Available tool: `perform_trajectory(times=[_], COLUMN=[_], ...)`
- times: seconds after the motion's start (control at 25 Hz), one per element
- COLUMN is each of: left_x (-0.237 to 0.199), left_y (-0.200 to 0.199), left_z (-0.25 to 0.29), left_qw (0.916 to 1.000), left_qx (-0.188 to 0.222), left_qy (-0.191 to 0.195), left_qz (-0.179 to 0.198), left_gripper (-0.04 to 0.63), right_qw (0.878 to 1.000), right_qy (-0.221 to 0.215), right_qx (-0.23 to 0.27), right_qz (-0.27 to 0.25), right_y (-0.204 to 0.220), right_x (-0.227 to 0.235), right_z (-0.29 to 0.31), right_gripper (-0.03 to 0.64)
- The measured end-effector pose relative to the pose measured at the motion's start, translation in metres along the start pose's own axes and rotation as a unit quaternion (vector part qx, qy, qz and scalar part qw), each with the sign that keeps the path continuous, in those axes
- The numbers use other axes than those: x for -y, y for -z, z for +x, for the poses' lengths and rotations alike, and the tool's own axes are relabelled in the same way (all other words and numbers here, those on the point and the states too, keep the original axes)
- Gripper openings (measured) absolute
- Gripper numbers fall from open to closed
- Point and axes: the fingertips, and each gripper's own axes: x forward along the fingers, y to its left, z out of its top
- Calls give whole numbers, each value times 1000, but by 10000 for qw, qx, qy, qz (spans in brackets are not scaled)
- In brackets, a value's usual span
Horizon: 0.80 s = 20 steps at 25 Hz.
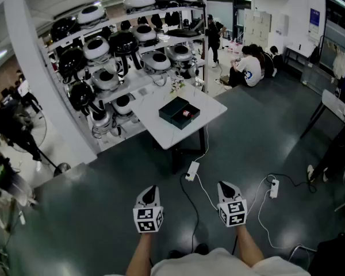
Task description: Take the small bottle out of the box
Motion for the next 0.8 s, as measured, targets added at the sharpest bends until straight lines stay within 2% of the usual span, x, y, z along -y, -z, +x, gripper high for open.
perform_trajectory(times=[0.52, 0.8], left_x=[44, 73], left_y=[-12, -2], left_z=[12, 21], left_qw=[10000, 9999], left_qx=[29, -5], left_qy=[-59, -96], left_qz=[51, 43], left_gripper=[18, 18], right_qw=[9998, 9995], right_qy=[-150, -308], right_qx=[84, 41], right_qz=[56, -20], right_y=[1, 17], right_x=[33, 54], right_z=[-14, -15], right_gripper=[20, 20])
